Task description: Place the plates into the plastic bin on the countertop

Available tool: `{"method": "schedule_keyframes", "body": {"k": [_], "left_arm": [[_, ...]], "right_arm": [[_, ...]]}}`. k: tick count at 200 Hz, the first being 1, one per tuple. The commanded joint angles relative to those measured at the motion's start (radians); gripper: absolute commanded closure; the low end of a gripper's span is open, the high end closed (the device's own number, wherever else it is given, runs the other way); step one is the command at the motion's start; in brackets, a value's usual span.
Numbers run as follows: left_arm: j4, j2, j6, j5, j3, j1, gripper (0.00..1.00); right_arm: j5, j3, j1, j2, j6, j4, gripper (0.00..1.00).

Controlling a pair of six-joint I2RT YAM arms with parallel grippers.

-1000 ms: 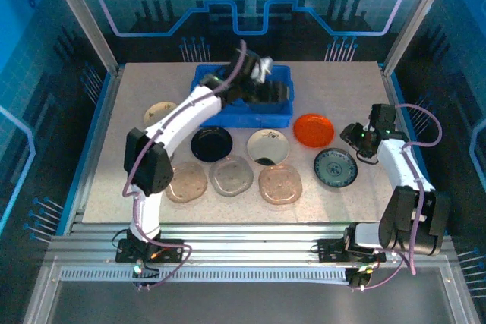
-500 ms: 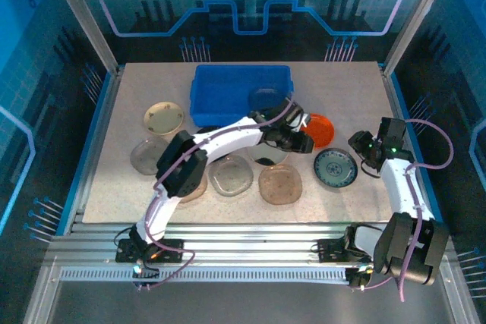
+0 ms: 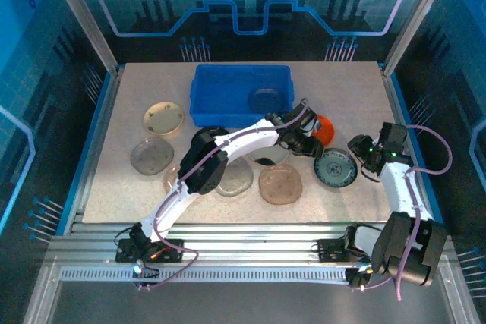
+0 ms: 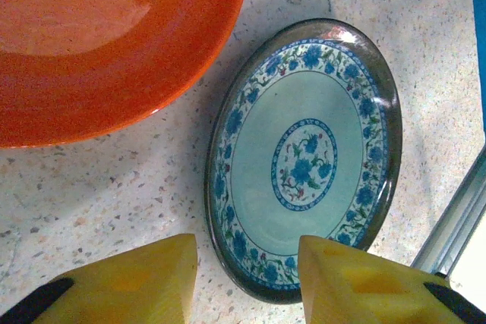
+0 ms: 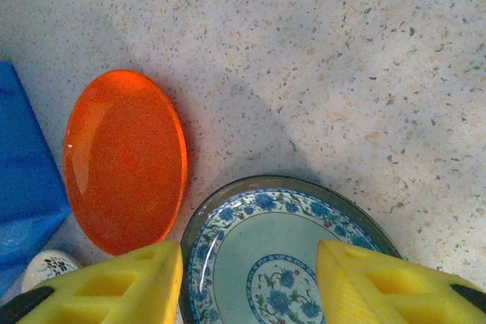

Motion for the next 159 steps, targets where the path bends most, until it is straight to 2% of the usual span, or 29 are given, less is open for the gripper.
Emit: {"method": "schedule_keyframes", "body": {"k": [1,133,159], "left_arm": [[-0.070,0.053,0.027,0.028,0.056,-0.010,0.59],[-0.128,0.174,0.018,0.049,0.189,-0.030,0.60],[-0.135,0.190,0.021,0.043,0.206,-0.030,0.65]], "right_arm": [[-0.032,-0.020,-0.022,-0.014,0.003,0.031,0.49],[-0.075,-0.043,-0.036,0.008,-0.009,0.083,0.49],[-0.086,-0.043,-0.038,0.008,-0.015,0.086,0.49]]}}
